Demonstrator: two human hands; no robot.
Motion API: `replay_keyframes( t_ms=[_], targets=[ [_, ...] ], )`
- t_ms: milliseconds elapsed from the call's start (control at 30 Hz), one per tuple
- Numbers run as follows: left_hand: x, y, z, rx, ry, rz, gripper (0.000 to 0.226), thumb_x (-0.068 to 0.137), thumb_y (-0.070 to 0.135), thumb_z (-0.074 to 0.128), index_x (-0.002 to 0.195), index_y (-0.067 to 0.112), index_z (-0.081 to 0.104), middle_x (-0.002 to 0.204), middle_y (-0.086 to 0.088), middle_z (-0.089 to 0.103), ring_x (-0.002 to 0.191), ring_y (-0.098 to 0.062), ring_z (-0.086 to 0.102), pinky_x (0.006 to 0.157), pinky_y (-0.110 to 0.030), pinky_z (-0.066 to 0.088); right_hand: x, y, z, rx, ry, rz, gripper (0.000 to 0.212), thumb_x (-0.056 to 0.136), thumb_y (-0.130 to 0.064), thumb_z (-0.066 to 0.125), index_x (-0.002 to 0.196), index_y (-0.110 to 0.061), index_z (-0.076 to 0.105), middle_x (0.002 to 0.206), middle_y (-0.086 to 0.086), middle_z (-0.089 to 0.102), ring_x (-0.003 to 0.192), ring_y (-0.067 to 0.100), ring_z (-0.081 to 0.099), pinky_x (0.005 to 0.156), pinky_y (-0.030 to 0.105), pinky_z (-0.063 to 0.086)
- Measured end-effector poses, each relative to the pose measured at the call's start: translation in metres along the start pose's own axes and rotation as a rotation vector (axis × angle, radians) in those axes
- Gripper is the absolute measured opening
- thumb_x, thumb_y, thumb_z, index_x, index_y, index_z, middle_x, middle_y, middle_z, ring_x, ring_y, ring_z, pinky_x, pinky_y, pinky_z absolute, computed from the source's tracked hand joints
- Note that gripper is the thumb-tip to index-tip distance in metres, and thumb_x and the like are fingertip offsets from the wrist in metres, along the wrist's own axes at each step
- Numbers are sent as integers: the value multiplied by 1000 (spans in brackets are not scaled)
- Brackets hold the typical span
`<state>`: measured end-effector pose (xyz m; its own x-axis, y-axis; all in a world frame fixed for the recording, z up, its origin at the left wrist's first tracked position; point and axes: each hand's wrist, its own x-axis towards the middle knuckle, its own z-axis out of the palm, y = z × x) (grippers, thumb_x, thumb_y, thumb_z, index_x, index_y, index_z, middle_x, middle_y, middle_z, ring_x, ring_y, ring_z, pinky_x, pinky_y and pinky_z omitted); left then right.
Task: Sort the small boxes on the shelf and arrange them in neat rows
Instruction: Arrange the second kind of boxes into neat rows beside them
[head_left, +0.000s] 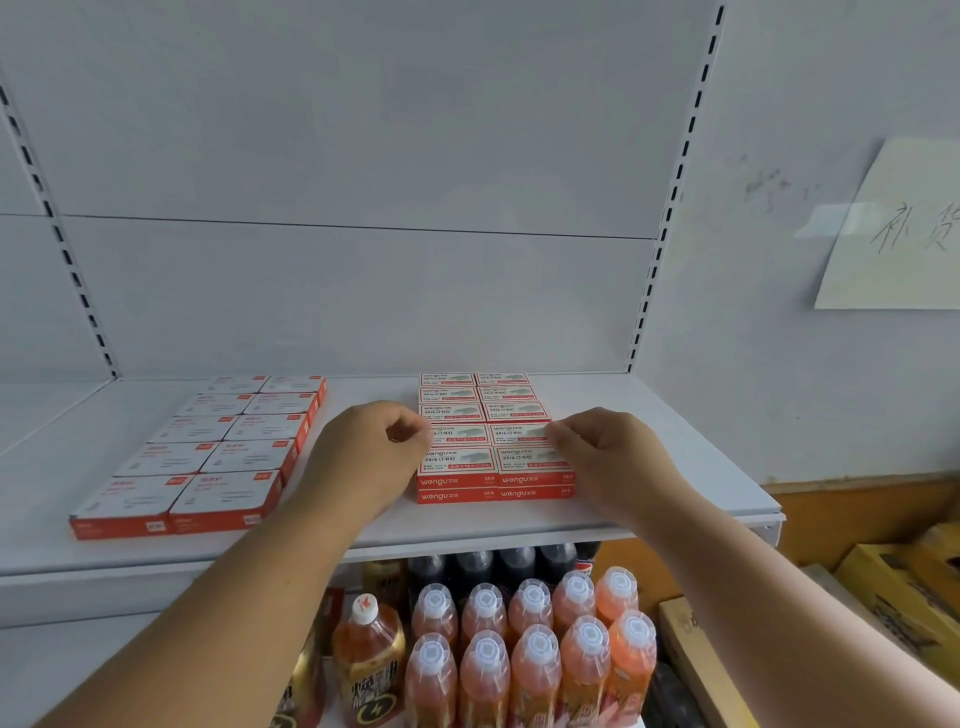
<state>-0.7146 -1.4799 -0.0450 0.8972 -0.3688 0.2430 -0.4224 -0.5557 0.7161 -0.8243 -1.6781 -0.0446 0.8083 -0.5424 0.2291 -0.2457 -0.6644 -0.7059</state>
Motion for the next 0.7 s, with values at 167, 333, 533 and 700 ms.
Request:
replay_keyframes(
  t_ms=[167,333,533,700],
  targets=[
    [3,-1,0,-4,-15,-2,13,93,29,64,104,24,69,105,7,70,89,-9,65,67,-17,50,1,1,1,-24,8,-19,22,95,-38,55,94,-26,72,94,-8,68,81,7,62,66,20,46],
    [-2,-1,0,57,7,132,23,96,35,58,118,29,62,124,13,56,105,-5,53,77,-19,50,-4,6,-1,-102,0,-195,31,88,-46,62,114,-30,68,118,-18,54,93,-2,55,82,17,47],
    [-13,-3,1,332,-165,458,59,83,54,66,139,41,50,142,24,45,130,0,34,108,-23,26,-7,11,-14,-266,-156,-424,42,78,-34,78,118,-35,68,129,-19,56,108,-8,46,90,-2,26],
    [-9,-1,3,360,-129,508,55,83,51,69,135,38,56,136,20,53,125,-2,42,107,-23,31,-6,14,-10,-254,-124,-468,37,78,-28,79,114,-29,72,121,-17,63,105,-10,47,87,-7,22]
  ],
)
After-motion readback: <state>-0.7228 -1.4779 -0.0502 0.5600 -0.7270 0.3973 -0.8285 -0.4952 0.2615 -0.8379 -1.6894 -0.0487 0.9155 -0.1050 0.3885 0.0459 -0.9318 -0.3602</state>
